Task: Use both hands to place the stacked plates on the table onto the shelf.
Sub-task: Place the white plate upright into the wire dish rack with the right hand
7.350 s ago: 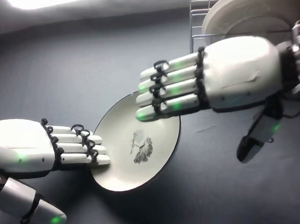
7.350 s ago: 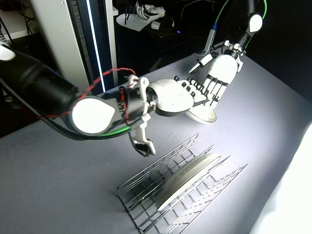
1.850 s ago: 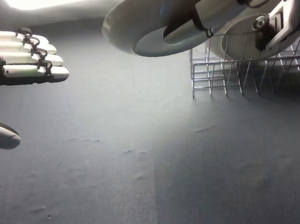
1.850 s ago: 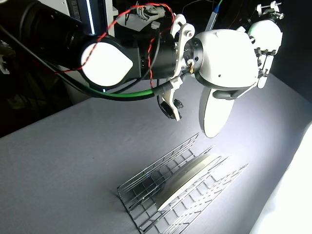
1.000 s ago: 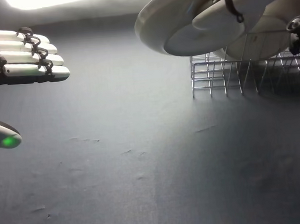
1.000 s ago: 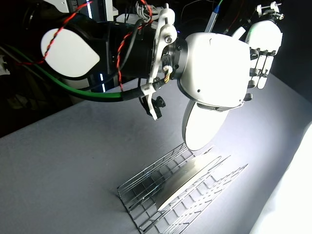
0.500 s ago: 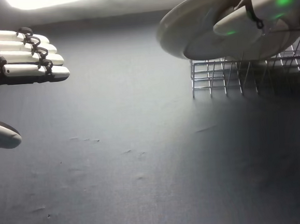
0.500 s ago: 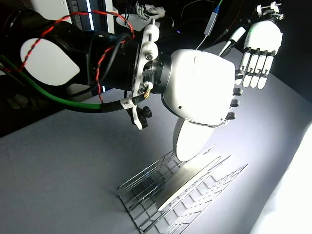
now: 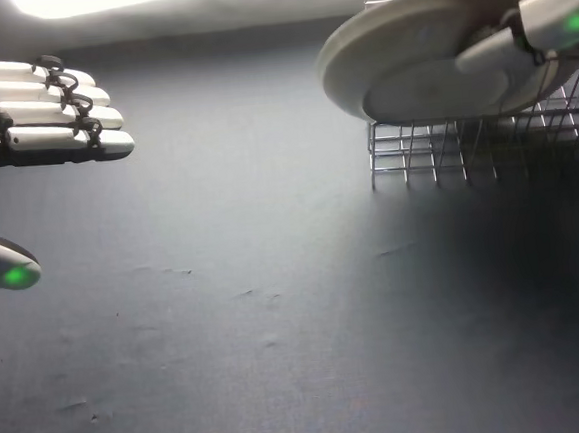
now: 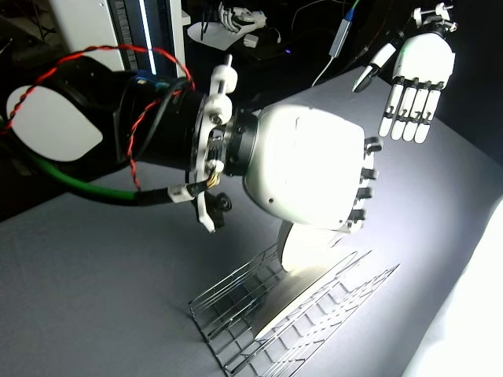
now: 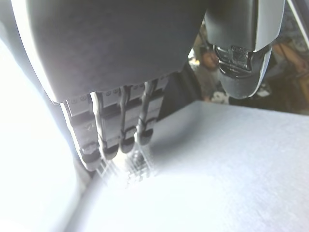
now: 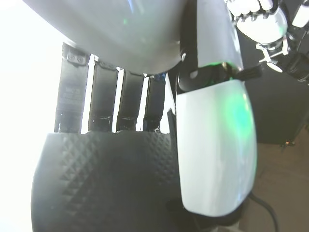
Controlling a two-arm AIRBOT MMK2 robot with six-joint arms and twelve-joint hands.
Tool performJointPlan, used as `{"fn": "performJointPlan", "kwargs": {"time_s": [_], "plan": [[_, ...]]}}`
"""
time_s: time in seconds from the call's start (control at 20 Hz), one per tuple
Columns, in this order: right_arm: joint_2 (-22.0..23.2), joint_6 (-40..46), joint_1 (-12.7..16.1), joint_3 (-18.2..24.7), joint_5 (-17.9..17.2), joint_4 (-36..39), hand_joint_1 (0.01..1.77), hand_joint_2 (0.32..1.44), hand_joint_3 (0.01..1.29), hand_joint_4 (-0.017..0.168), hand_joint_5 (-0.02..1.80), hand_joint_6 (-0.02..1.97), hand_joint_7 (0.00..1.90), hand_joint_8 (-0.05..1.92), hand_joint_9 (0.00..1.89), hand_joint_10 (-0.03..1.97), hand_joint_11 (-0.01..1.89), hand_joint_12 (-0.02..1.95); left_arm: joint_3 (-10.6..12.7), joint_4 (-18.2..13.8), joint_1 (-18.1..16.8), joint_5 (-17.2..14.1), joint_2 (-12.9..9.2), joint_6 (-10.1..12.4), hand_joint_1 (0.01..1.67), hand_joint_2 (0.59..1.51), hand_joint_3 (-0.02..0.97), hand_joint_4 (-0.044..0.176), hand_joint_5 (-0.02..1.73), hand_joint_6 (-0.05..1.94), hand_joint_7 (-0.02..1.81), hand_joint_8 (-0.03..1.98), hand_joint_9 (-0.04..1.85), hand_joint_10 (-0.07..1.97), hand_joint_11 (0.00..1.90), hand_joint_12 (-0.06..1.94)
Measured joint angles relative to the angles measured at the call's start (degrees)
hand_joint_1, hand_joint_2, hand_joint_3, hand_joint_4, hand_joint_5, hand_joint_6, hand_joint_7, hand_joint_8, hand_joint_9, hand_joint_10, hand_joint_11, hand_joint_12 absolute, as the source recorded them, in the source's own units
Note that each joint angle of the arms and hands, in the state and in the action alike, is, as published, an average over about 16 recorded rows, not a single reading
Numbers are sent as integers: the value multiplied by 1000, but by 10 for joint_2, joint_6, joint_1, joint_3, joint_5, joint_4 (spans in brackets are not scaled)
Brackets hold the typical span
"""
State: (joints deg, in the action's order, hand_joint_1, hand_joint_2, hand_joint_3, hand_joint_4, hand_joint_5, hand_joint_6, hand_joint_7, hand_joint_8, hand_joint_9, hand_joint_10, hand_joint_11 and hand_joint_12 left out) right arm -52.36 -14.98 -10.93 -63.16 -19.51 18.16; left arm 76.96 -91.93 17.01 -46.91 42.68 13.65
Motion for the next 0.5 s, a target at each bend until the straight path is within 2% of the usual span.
{"fn": "performJointPlan", "kwargs": {"time_s": [0.15,0.3,0.5], "plan": [[1,-1,-9,-7,-5,17,1289,949,9,-7,888,934,1005,829,971,1010,843,1274,0,0,0,0,0,0,14,1165,15,1,25,6,23,11,19,-58,15,11],[2,-1,-17,-11,-10,36,1236,966,10,-6,840,763,945,682,905,838,728,1255,1,0,1,0,0,0,14,1165,15,1,25,7,21,12,20,-58,15,11],[3,-2,-24,-14,-17,58,1083,980,11,-5,736,526,818,466,764,587,511,1185,2,0,1,0,1,0,14,1165,15,1,25,6,24,12,21,-58,14,11]]}}
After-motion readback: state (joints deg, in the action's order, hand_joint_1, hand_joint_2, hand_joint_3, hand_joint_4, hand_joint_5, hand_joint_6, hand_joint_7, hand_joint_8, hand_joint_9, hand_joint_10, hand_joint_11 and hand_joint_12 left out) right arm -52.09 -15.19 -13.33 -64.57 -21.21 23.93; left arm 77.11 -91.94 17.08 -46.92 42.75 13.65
